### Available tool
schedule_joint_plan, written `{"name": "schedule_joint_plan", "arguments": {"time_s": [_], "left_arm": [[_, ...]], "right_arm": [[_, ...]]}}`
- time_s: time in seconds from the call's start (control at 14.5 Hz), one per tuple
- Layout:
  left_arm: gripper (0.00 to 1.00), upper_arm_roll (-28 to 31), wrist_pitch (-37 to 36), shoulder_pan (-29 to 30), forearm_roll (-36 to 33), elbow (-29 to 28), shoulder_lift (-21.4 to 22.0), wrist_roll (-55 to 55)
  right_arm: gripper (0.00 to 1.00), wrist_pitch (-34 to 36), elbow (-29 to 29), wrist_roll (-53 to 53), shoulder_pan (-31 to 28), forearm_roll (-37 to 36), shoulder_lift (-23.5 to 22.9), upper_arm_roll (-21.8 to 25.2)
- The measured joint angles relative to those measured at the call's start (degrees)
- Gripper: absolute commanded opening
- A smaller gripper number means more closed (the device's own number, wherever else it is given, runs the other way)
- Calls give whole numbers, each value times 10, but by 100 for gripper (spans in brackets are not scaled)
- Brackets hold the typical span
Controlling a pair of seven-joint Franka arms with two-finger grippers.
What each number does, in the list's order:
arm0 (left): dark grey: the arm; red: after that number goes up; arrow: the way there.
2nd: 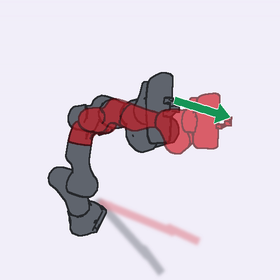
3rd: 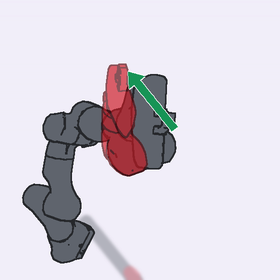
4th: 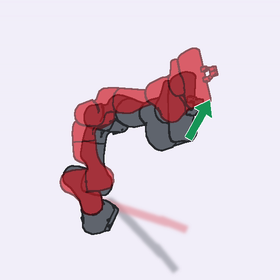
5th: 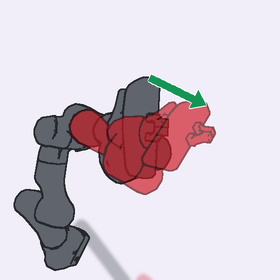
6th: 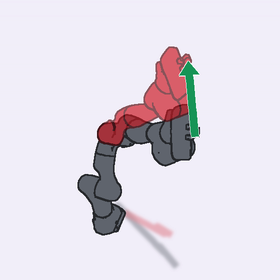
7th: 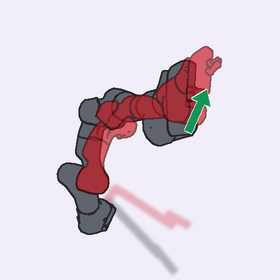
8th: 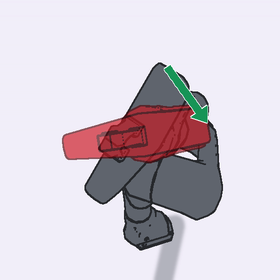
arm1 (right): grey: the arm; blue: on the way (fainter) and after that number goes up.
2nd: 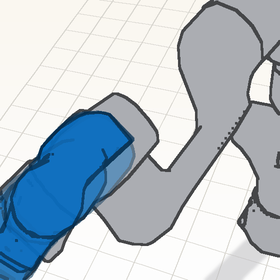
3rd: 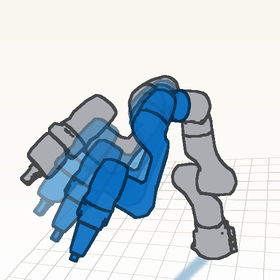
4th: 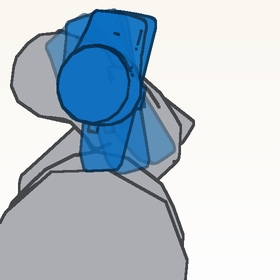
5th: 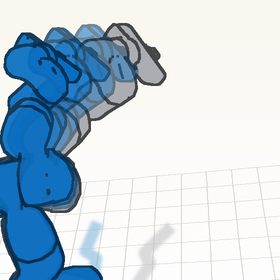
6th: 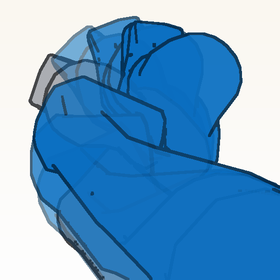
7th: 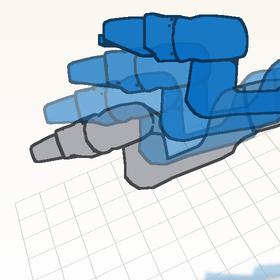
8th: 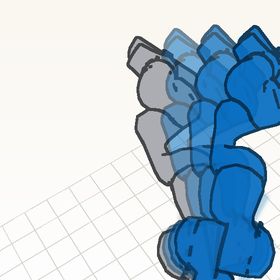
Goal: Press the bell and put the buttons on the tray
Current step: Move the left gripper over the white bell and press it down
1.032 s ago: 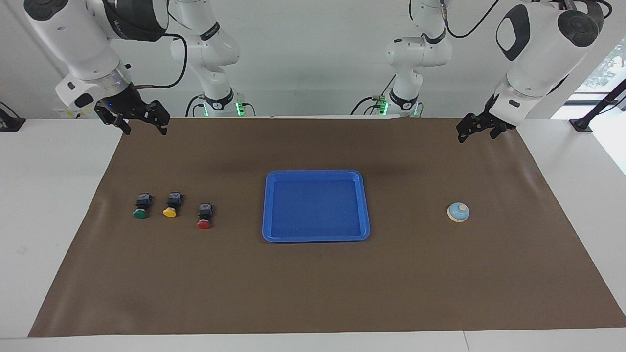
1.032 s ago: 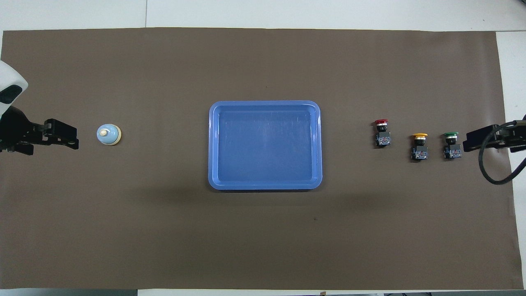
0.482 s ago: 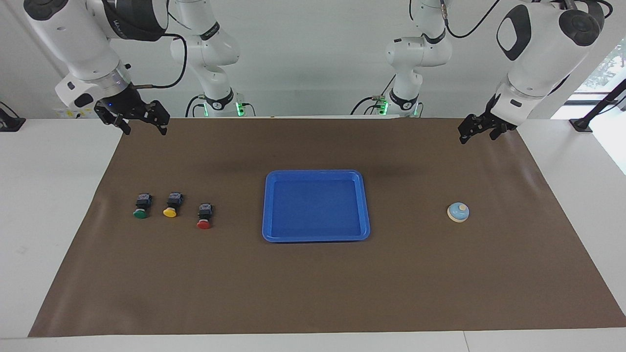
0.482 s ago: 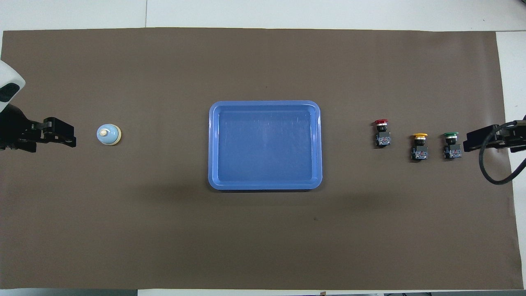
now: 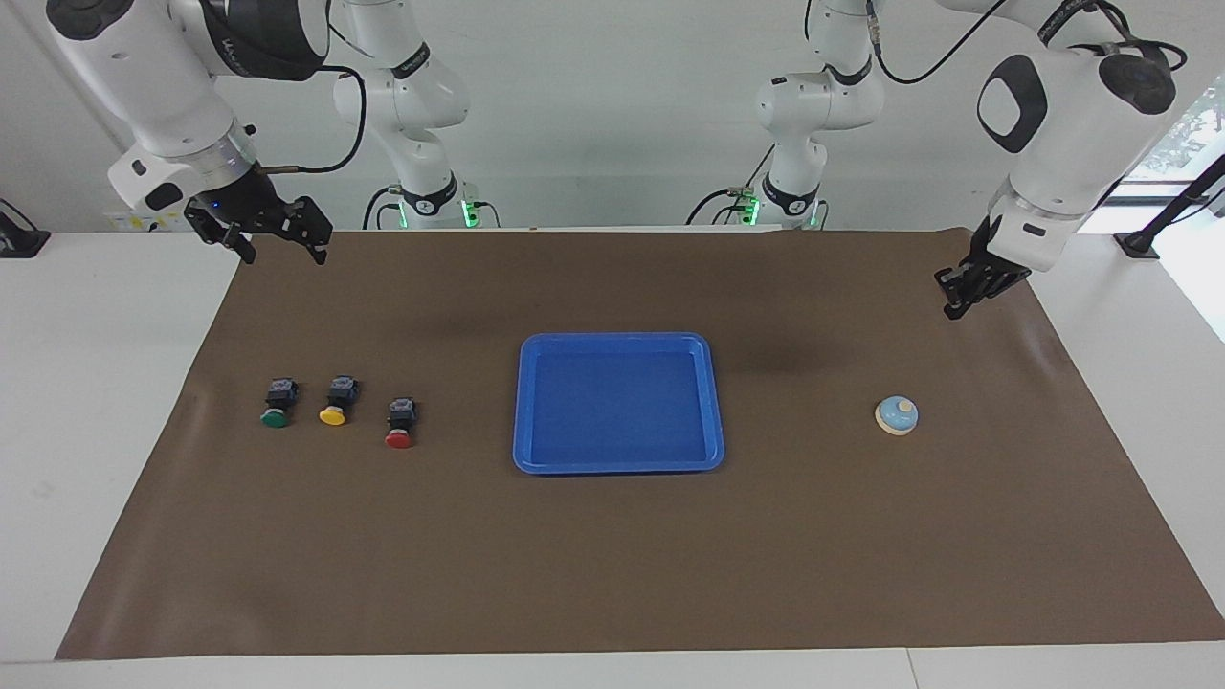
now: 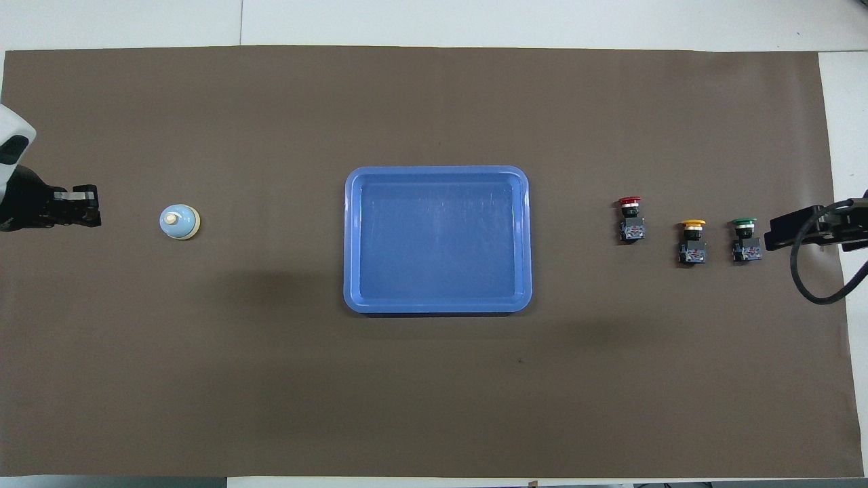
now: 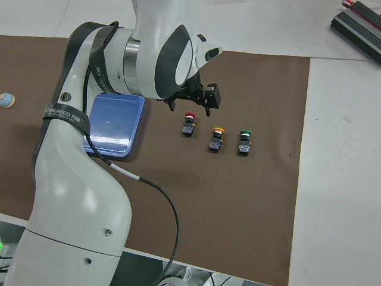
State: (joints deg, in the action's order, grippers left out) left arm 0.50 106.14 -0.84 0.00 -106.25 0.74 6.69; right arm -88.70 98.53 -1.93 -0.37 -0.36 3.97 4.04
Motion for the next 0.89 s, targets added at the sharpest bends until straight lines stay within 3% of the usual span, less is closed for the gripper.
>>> {"name": "schedule_joint_plan", "arguments": {"time_s": [0.55, 0.89], "left_arm": [[0, -4, 178, -3, 0, -51, -106, 0], [0, -3, 203, -2, 0, -54, -127, 0]], "right_arm": [[100, 0, 0, 0, 0, 0, 0, 0], [100, 0, 0, 0, 0, 0, 0, 0]]}}
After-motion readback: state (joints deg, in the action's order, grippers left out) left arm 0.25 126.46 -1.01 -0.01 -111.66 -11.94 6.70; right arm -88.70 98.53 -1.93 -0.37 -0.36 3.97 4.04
